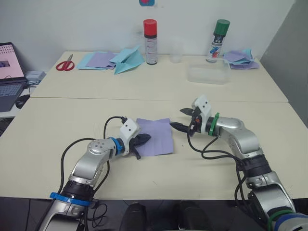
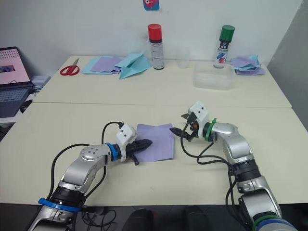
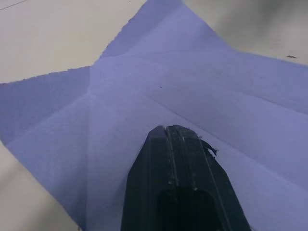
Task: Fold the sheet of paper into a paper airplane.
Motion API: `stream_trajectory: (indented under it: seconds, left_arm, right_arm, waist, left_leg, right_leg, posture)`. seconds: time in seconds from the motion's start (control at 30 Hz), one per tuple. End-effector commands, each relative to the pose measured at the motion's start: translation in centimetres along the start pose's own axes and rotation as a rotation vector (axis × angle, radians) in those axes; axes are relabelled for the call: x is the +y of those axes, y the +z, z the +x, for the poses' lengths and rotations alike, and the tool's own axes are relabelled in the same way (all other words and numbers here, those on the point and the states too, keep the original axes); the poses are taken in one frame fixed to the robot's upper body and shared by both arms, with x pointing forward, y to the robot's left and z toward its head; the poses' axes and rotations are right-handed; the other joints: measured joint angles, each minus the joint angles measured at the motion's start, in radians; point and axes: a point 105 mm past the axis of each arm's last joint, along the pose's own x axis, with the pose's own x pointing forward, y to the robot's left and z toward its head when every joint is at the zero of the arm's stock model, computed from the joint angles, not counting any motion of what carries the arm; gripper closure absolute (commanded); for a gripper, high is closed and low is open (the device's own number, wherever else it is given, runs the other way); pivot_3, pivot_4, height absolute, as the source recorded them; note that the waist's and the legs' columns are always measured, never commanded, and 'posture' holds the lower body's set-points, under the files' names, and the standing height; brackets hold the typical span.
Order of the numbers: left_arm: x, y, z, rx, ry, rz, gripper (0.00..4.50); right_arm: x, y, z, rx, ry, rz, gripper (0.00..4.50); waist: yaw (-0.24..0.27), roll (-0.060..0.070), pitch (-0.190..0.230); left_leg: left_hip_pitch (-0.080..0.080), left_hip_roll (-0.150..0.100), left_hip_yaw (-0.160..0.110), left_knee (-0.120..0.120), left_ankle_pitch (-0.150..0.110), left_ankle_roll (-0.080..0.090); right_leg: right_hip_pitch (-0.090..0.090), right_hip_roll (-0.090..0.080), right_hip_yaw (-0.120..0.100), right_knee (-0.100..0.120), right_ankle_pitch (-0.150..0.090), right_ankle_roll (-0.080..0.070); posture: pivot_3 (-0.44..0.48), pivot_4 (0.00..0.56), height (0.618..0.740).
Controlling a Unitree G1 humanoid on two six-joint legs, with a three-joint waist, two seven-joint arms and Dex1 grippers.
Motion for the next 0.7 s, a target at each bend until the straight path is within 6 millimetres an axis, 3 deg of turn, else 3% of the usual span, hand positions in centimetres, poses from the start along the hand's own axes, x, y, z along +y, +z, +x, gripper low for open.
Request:
stream_trajectory:
  seconds: [0.03, 0.3, 0.5, 0.7]
  left_arm:
    - [-0.7, -1.5, 0.4, 0.053, -0.021, -0.012, 4.48]
    - [-0.8, -2.1, 0.1, 0.07, -0.022, -0.004, 4.48]
    - [-0.7, -2.2, 0.0, 0.073, -0.02, -0.005, 4.5]
    - [-0.7, -2.2, 0.0, 0.074, -0.02, -0.007, 4.5]
  right_arm:
    - [0.1, 0.6, 0.2, -0.02, -0.018, 0.008, 0.0]
    - [-1.4, -1.4, -0.4, 0.045, -0.078, -0.057, 0.0]
    - [-1.2, -2.9, 0.3, 0.125, -0.036, -0.234, 2.01]
    - [2.0, -4.4, 1.2, 0.142, 0.146, -0.308, 4.36]
  waist:
    - [0.0, 0.0, 0.0]
    - [-0.001, 0.0, 0.0]
    - [-0.003, 0.0, 0.0]
    - [-0.003, 0.0, 0.0]
  left_leg:
    - [0.0, 0.0, 0.0, 0.0, 0.0, 0.0]
    - [0.001, 0.0, 0.001, 0.0, 0.0, 0.0]
    - [0.005, 0.0, 0.001, -0.002, 0.0, 0.0]
    - [0.007, 0.0, 0.003, -0.003, 0.0, 0.0]
  right_leg:
    - [0.0, 0.0, 0.0, 0.0, 0.0, 0.0]
    - [0.001, -0.001, 0.001, 0.0, 0.0, 0.001]
    - [0.003, 0.0, 0.001, 0.0, -0.002, 0.002]
    - [0.004, 0.0, 0.002, 0.0, -0.003, 0.004]
  posture:
    - [0.0, 0.15, 0.74]
    - [0.0, 0.15, 0.74]
    - [0.0, 0.15, 0.74]
    - [0.0, 0.15, 0.74]
